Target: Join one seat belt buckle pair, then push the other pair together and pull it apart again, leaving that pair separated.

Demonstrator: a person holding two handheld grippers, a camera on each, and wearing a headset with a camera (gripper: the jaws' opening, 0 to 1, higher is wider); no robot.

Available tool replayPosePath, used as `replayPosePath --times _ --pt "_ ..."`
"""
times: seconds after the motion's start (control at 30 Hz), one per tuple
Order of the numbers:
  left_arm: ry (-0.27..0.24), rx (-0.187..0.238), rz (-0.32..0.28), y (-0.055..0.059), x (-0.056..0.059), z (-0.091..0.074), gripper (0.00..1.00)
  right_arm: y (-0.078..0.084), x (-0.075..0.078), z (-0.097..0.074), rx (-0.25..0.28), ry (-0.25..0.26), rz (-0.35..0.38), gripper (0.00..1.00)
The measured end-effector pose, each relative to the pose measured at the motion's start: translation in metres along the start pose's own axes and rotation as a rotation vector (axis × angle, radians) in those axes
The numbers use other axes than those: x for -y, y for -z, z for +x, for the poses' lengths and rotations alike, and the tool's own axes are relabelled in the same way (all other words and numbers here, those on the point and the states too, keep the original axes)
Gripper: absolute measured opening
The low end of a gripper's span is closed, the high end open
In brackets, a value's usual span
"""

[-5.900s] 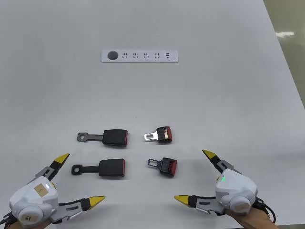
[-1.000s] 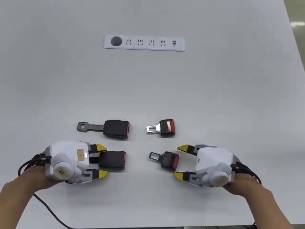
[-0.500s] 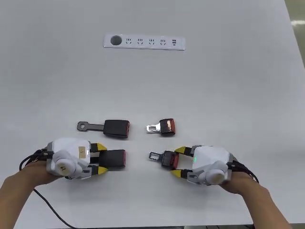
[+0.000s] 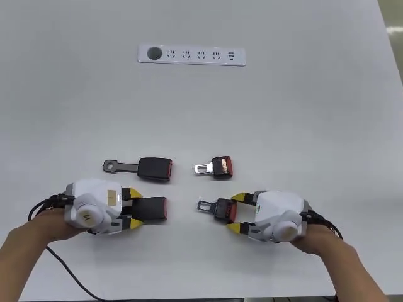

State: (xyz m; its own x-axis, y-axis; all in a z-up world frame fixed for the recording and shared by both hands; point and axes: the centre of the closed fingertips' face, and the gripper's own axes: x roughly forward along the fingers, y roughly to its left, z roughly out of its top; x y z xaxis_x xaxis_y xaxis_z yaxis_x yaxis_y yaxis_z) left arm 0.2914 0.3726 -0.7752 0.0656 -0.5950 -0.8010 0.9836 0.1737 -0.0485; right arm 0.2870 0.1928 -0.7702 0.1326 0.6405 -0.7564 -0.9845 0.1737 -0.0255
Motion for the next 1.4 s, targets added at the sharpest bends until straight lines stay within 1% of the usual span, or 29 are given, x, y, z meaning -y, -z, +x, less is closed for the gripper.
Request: replayPosePath --times 0.1,0.23,0.4,0.73,0.97,1.07,1.4 --pt "0.004 -0.004 -0.003 0.000 0.000 0.000 0.32 0.000 0.000 0.000 -0.005 -0.008 -0.012 0.30" --pt "0.008 -0.012 -0.004 0.003 -0.001 0.002 0.32 -0.001 0.000 0.001 -0.011 -0.020 -0.027 0.30" --pt "0.012 -0.022 0.002 0.004 -0.001 0.002 0.32 -0.002 0.001 0.002 -0.021 -0.039 -0.044 0.30" --pt "0.015 -0.030 -0.001 0.005 -0.001 0.001 0.32 -0.006 0.000 0.004 -0.047 -0.081 -0.087 0.30" --pt "0.019 -0.032 0.009 0.004 -0.001 0.000 0.32 -0.010 -0.001 0.008 -0.050 -0.097 -0.104 0.30" --pt "0.022 -0.035 0.016 0.006 -0.001 0.001 0.32 -0.013 -0.002 0.011 -0.050 -0.103 -0.113 0.30" --pt "0.026 -0.040 0.023 0.006 0.000 0.001 0.32 -0.023 -0.005 0.018 -0.042 -0.118 -0.127 0.30"
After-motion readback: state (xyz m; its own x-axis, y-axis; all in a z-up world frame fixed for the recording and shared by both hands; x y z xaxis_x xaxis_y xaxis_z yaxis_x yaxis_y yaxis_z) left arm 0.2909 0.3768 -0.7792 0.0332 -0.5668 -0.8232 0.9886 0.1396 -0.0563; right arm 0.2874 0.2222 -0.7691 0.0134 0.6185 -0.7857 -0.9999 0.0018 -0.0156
